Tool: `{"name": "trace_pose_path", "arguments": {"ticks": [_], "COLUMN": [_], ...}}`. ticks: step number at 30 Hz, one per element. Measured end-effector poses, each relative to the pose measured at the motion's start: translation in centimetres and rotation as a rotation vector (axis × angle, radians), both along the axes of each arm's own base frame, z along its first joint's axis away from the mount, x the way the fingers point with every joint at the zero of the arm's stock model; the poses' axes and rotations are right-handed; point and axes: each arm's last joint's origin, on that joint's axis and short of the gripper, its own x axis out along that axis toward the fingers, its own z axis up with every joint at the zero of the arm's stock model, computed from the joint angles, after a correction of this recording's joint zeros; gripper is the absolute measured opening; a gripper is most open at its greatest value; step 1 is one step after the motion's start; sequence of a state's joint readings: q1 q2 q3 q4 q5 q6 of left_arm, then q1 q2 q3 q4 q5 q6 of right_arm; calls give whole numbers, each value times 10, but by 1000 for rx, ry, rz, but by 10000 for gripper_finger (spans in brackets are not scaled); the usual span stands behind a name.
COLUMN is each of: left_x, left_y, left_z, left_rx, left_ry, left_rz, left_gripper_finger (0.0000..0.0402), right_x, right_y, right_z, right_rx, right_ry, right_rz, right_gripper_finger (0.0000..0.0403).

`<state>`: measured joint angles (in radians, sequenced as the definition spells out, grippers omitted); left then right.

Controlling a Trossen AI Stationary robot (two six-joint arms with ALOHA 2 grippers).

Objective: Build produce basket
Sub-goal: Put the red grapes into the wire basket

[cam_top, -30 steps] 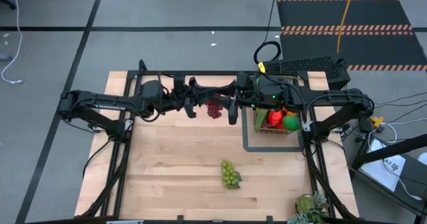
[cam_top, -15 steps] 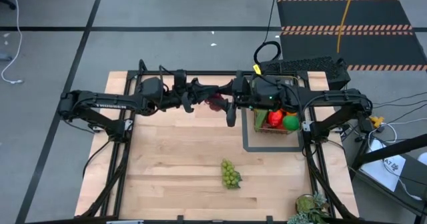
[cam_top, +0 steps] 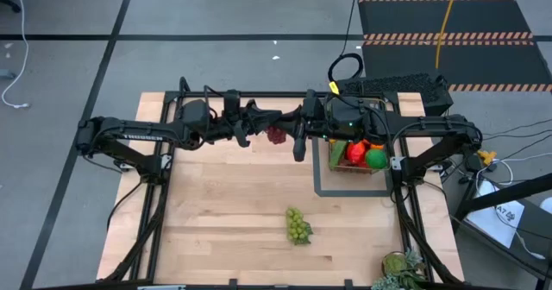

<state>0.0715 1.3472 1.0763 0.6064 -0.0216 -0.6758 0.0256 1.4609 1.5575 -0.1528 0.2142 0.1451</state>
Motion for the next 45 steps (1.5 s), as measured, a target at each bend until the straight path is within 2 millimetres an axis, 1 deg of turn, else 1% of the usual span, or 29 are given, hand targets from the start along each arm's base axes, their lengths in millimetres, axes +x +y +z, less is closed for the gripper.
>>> {"name": "trace_pose_path", "arguments": {"ticks": [3, 5, 7, 9, 13, 16, 19, 21, 26, 30, 33, 37, 40, 42, 45], "left_x": [0, 0, -2, -5, -14, -23, -33, -40, -48, -47, -46, -44, -45, -45, -44], "left_y": [0, 0, 0, 0, 2, 3, 5, 8, 10, 9, 9, 10, 10, 10, 10], "left_z": [0, 1, 2, 5, 10, 14, 18, 18, 16, 12, 11, 7, 8, 8, 7], "left_rx": [19, 32, 45, 64, 101, 119, 119, 115, 117, 114, 96, 85, 86, 86, 86], "left_ry": [-1, 0, 0, -3, 16, 37, 74, 112, 194, 234, 236, 266, 258, 259, 262], "left_rz": [17, 23, 24, 33, 57, 69, 81, 91, 98, 88, 80, 76, 76, 76, 76], "left_gripper_finger": [20, 27, 48, 86, 184, 250, 294, 309, 314, 297, 280, 259, 247, 241, 235], "right_x": [0, 0, -3, -6, -21, -34, -51, -63, -92, -113, -124, -135, -139, -139, -139], "right_y": [0, 0, -2, -3, -4, -4, -5, -6, -13, -24, -34, -49, -60, -67, -77], "right_z": [0, 0, 1, 2, 9, 13, 19, 23, 23, 20, 18, 18, 15, 8, -9], "right_rx": [7, 8, 27, 58, 78, 90, 138, 174, 300, 377, 399, 400, 397, 412, 453], "right_ry": [0, 0, 2, 5, 17, 44, 60, 61, 131, 192, 230, 236, 217, 230, 260], "right_rz": [0, -2, -6, -10, -16, -20, -36, -52, -139, -224, -289, -390, -471, -516, -578], "right_gripper_finger": [11, 8, 8, 8, 4, 4, 4, 4, 4, 4, 4, 4, 4, 4, 4]}}
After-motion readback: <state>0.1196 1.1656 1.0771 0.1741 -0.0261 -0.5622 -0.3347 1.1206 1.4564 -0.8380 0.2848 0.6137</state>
